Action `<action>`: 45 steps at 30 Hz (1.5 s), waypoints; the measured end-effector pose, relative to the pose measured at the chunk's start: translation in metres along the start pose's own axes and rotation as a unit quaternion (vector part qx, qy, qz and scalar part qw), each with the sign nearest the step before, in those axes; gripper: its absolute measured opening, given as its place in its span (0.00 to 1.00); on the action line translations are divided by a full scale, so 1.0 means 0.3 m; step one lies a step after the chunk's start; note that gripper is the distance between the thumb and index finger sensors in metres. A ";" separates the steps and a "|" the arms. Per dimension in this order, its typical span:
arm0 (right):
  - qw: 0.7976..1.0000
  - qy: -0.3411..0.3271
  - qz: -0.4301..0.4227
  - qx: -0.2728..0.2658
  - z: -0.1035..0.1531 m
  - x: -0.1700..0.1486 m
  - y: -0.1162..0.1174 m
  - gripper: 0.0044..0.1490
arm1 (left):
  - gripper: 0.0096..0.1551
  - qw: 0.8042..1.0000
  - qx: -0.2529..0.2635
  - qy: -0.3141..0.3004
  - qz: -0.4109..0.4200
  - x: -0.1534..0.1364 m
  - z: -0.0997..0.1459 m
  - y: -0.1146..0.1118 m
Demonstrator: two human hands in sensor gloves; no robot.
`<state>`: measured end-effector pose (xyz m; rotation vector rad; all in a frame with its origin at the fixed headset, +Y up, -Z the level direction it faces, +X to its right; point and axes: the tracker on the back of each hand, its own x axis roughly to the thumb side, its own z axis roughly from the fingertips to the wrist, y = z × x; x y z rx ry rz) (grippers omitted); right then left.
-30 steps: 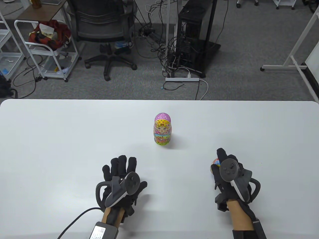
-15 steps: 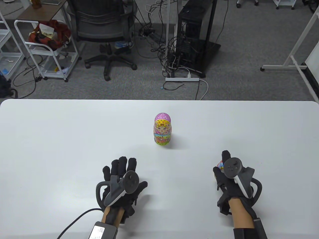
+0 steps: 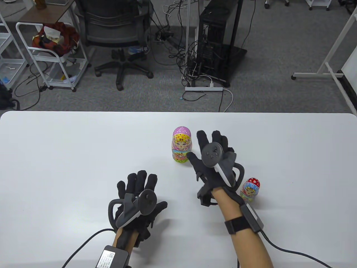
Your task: Nest individual Russian dolls into a nested set
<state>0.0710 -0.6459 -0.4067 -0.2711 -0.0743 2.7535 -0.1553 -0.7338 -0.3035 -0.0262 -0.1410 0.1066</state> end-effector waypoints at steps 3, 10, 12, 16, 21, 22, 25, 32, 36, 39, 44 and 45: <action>0.998 0.027 0.046 0.011 -0.067 0.075 0.037 0.52 | 0.62 1.000 -0.006 0.002 0.001 0.001 -0.004 -0.003; 0.992 0.072 0.083 0.058 -0.172 0.161 0.182 0.56 | 0.61 1.000 -0.015 0.006 0.010 0.002 -0.001 -0.002; 0.990 0.081 0.082 0.083 -0.188 0.145 0.221 0.52 | 0.61 1.000 -0.015 0.007 0.016 0.001 -0.001 -0.002; 0.992 0.087 -0.008 0.095 -0.197 0.107 0.244 0.48 | 0.61 1.000 -0.018 0.007 0.016 0.001 -0.002 -0.002; 0.996 0.065 0.025 0.064 -0.183 0.099 0.206 0.50 | 0.61 1.000 -0.013 0.002 0.012 0.005 -0.005 0.002; 0.997 0.057 0.017 0.049 -0.170 0.088 0.202 0.50 | 0.61 1.000 -0.012 0.001 0.014 0.005 -0.005 0.002; 1.000 0.020 -0.016 0.013 -0.122 0.052 0.163 0.50 | 0.61 1.000 -0.013 0.004 0.022 -0.001 -0.001 -0.002; 0.991 -0.106 -0.078 -0.030 0.071 -0.040 -0.004 0.49 | 0.63 0.998 0.000 -0.005 0.056 0.017 0.013 0.009; 0.977 -0.135 -0.165 0.011 0.223 -0.122 -0.035 0.49 | 0.65 0.995 -0.007 -0.031 0.097 0.065 0.029 0.001; 0.959 -0.134 -0.247 0.028 0.323 -0.178 -0.004 0.50 | 0.70 0.991 0.039 -0.056 0.113 0.096 0.044 0.021; 0.924 -0.123 -0.360 0.025 0.409 -0.256 0.074 0.50 | 0.78 0.989 0.014 -0.103 0.110 0.140 0.063 0.008; 0.925 -0.130 -0.357 0.032 0.412 -0.269 0.073 0.51 | 0.79 0.988 0.012 -0.106 0.114 0.145 0.064 0.007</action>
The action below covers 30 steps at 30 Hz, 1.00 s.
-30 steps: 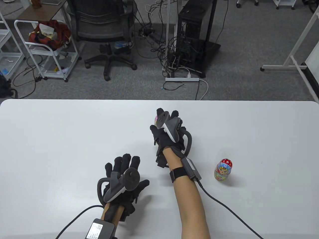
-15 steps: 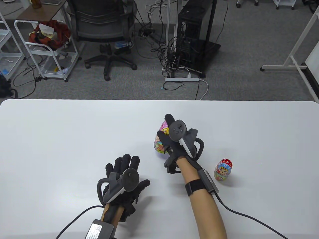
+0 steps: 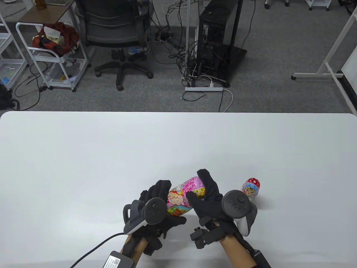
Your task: Nest individual Russian dolls into a nested set
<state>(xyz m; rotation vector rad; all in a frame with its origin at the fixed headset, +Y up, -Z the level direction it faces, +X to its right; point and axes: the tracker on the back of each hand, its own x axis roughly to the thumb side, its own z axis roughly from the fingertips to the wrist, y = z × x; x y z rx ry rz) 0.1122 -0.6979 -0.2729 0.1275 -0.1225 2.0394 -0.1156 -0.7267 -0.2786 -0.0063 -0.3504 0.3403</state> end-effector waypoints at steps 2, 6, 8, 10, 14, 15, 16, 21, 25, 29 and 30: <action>1.000 -0.020 0.002 -0.006 0.000 -0.011 -0.019 0.53 | 0.78 1.000 0.019 -0.011 0.011 0.011 0.002 0.003; 1.000 -0.020 -0.016 0.016 -0.010 -0.030 -0.020 0.54 | 0.75 0.999 0.021 -0.015 0.032 0.014 0.007 0.009; 0.999 -0.020 -0.024 0.024 -0.010 -0.030 -0.013 0.52 | 0.74 0.999 0.021 -0.013 0.045 0.002 0.009 0.007; 0.999 -0.025 -0.010 0.025 -0.009 -0.026 -0.007 0.52 | 0.74 0.998 0.018 -0.010 0.053 -0.006 0.008 0.006; 0.999 -0.026 0.005 0.024 -0.007 -0.021 -0.002 0.53 | 0.74 0.999 0.007 -0.013 0.031 -0.009 0.003 0.004; 0.999 -0.027 0.008 0.025 -0.007 -0.019 0.000 0.53 | 0.74 1.000 0.006 -0.015 0.020 -0.007 0.002 0.002; 0.999 -0.027 0.013 0.025 -0.006 -0.018 0.001 0.54 | 0.74 1.000 0.007 -0.017 0.011 -0.005 0.002 0.001; 0.999 -0.025 0.024 0.026 -0.002 -0.020 0.010 0.55 | 0.74 1.000 0.002 -0.018 -0.015 0.000 0.002 -0.002; 0.999 -0.014 0.035 0.035 -0.002 -0.029 0.027 0.58 | 0.75 0.998 0.011 -0.020 -0.062 0.012 0.008 0.000; 0.999 -0.010 0.027 0.032 -0.001 -0.032 0.034 0.57 | 0.75 0.997 0.006 -0.005 -0.078 0.020 0.004 -0.008; 0.999 -0.014 0.035 0.029 0.001 -0.029 0.036 0.57 | 0.75 0.997 0.007 -0.002 -0.078 0.020 0.004 -0.008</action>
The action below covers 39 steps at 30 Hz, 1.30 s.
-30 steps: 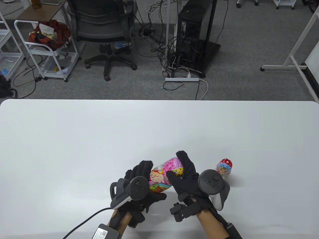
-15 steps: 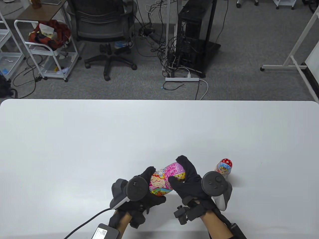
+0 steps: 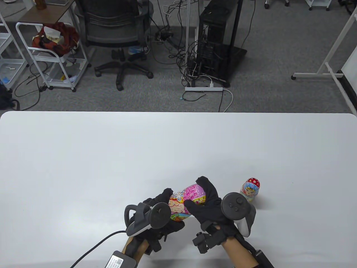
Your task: Nest individual Russian dolls into a nested set
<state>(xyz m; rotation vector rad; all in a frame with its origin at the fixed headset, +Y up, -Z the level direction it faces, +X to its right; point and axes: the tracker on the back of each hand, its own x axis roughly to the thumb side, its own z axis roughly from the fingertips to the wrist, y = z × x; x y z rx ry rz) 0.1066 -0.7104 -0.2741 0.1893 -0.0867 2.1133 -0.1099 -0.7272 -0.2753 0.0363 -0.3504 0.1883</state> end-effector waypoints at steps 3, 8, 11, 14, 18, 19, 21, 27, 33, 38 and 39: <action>1.000 -0.006 0.018 -0.006 0.008 0.011 0.011 0.57 | 0.75 1.000 0.001 0.005 -0.014 0.001 0.001 0.004; 0.999 -0.011 0.031 -0.011 0.014 0.014 0.020 0.57 | 0.75 0.999 0.002 0.012 -0.033 0.009 0.002 0.006; 0.999 -0.017 0.034 -0.022 0.015 0.026 0.010 0.57 | 0.75 0.999 0.004 0.013 -0.036 0.019 0.002 0.019; 0.999 -0.018 0.039 -0.026 0.017 0.027 0.007 0.56 | 0.74 0.999 -0.009 0.010 -0.045 0.023 0.001 0.028; 0.998 -0.020 0.044 -0.032 0.022 0.034 0.016 0.56 | 0.74 0.999 -0.006 0.007 -0.053 0.019 0.005 0.033; 0.998 -0.023 0.042 -0.036 0.023 0.039 0.016 0.56 | 0.74 0.998 -0.001 0.009 -0.059 0.019 0.006 0.038; 0.985 -0.093 0.120 -0.082 0.037 0.089 -0.001 0.56 | 0.74 0.982 -0.009 0.073 -0.174 0.012 0.005 0.010; 0.990 -0.044 0.082 -0.103 0.022 0.036 -0.043 0.55 | 0.74 0.997 0.025 0.075 -0.008 -0.075 0.015 0.062; 0.972 0.006 0.227 -0.057 -0.007 -0.025 -0.010 0.54 | 0.74 0.996 0.032 0.079 0.023 -0.098 0.018 0.071; 0.957 0.033 0.288 -0.003 -0.021 -0.070 0.051 0.53 | 0.74 0.996 0.034 0.078 0.024 -0.098 0.019 0.072; 0.953 0.037 0.300 0.005 -0.023 -0.079 0.068 0.53 | 0.74 0.996 0.038 0.069 0.029 -0.097 0.019 0.074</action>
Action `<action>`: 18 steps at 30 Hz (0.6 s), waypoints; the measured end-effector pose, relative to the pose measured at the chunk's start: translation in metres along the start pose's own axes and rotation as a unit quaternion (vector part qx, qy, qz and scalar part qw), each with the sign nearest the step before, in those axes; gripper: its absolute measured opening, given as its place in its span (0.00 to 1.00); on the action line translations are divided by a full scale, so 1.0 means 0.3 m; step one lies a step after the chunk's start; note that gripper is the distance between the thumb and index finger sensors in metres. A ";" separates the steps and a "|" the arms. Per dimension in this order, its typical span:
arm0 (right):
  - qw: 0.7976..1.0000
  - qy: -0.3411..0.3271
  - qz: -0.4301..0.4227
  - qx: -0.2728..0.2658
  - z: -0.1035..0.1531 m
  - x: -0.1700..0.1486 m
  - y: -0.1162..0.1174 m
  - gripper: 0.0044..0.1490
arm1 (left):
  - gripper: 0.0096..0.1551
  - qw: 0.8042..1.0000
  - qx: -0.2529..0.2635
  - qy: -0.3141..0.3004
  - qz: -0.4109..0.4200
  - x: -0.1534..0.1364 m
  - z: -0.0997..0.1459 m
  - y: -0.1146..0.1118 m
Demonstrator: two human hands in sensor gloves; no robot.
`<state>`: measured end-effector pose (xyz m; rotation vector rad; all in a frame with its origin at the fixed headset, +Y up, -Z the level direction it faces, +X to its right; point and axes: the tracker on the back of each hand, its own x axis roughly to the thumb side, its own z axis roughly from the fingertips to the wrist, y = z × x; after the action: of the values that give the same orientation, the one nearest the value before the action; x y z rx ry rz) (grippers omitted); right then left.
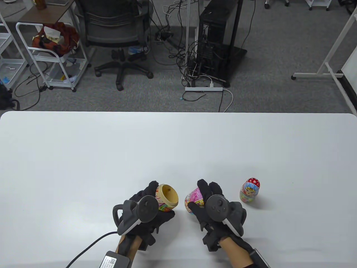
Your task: Nest individual Russian dolls into a nested set
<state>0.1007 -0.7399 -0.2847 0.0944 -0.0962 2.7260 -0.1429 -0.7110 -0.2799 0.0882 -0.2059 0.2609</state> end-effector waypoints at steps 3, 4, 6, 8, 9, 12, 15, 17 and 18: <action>0.999 -0.003 0.037 0.004 -0.001 0.013 0.023 0.55 | 0.74 1.000 0.006 -0.009 0.007 0.006 0.000 0.001; 0.998 -0.008 0.055 0.002 0.001 0.019 0.029 0.55 | 0.74 1.000 0.006 -0.013 0.004 0.008 -0.001 0.001; 0.995 -0.018 0.103 -0.008 0.005 0.033 0.040 0.56 | 0.74 1.000 0.004 -0.017 0.002 0.013 -0.002 -0.001; 0.992 -0.021 0.120 -0.010 0.009 0.038 0.049 0.57 | 0.74 1.000 0.002 -0.021 -0.004 0.015 -0.003 -0.002; 0.992 -0.023 0.123 -0.013 0.010 0.041 0.054 0.57 | 0.74 1.000 0.000 -0.022 -0.006 0.016 -0.003 -0.001; 0.991 -0.022 0.132 -0.015 0.012 0.047 0.058 0.58 | 0.74 1.000 0.000 -0.023 -0.007 0.017 -0.004 -0.001; 0.991 -0.024 0.133 0.005 0.010 0.043 0.047 0.60 | 0.74 1.000 0.003 -0.024 -0.003 0.017 -0.002 -0.001; 0.996 -0.023 0.085 -0.004 0.008 0.031 -0.002 0.60 | 0.74 1.000 0.003 -0.024 0.000 0.017 -0.002 -0.004; 0.998 -0.023 0.052 -0.021 0.006 0.022 -0.038 0.58 | 0.74 1.000 0.004 -0.024 0.001 0.017 -0.001 -0.003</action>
<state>0.0994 -0.7268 -0.2819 0.1439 -0.1764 2.8247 -0.1377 -0.7107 -0.2792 0.1031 -0.2530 0.2615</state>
